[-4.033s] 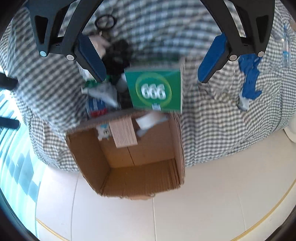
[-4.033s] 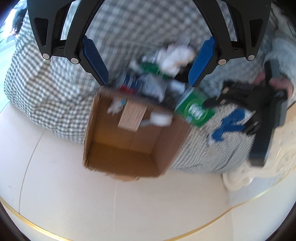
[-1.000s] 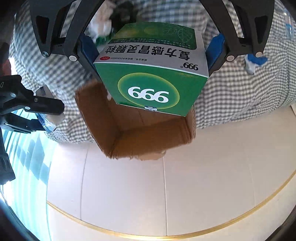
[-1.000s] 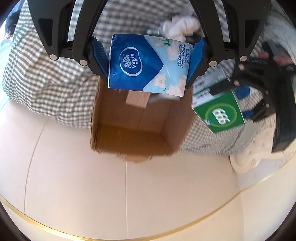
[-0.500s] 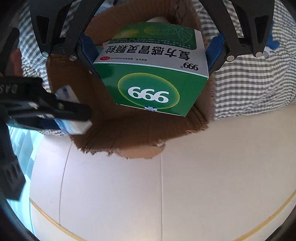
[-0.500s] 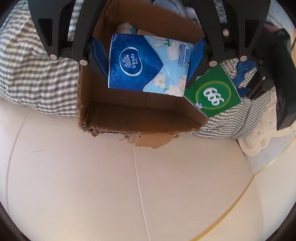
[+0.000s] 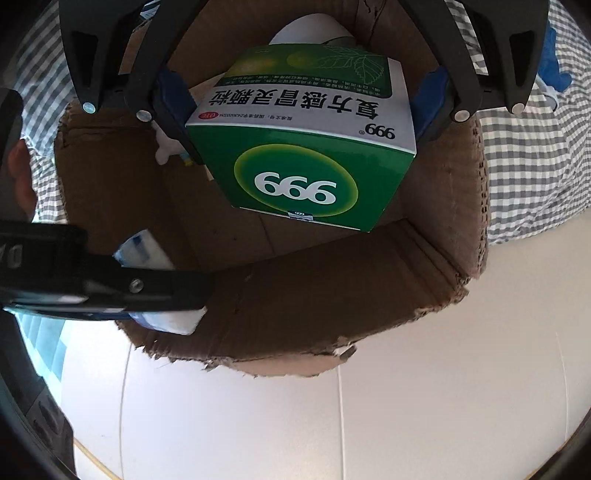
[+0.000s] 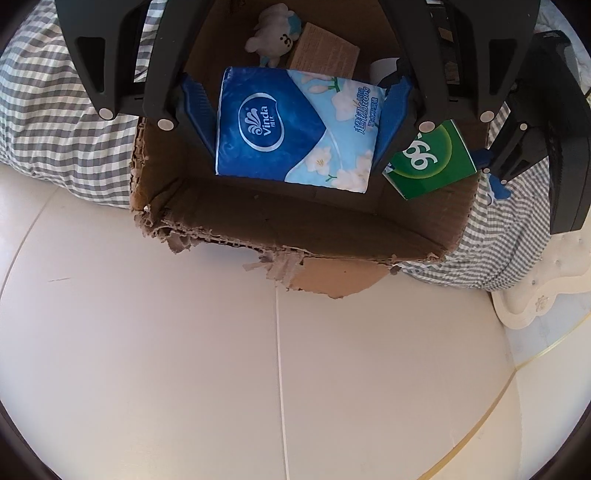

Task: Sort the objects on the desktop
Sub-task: 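Lower the green medicine box and tissue pack into the cardboard box and release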

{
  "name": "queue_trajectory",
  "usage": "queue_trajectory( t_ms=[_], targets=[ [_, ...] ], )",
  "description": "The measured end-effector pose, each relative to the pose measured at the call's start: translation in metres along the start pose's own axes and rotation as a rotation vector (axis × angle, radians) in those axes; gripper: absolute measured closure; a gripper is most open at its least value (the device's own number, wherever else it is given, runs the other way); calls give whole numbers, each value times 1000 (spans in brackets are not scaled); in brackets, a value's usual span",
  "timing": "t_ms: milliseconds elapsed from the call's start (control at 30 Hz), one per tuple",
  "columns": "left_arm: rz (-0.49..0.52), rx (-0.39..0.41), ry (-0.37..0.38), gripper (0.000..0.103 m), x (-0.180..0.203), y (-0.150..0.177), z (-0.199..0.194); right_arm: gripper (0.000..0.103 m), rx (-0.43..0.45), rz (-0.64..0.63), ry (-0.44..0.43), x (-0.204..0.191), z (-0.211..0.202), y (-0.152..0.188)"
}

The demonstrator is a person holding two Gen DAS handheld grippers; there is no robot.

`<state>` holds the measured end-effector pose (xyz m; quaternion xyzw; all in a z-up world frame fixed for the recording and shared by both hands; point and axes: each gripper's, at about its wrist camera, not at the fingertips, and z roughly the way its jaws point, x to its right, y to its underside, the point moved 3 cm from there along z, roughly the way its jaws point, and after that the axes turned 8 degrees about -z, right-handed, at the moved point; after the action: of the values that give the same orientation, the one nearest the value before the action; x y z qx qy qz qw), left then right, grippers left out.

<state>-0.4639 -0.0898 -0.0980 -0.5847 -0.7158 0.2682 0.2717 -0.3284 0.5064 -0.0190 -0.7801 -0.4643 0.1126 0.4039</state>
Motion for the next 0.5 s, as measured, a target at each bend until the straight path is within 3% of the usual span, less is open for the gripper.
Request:
queue_trajectory(
  t_ms=[100,500],
  targets=[
    [-2,-18,-23,0,4,3,4,11,7,9,14,-2,-2,0],
    [-3,18,-22,0,8,19,-49,11,26,74,22,-10,-31,12]
  ],
)
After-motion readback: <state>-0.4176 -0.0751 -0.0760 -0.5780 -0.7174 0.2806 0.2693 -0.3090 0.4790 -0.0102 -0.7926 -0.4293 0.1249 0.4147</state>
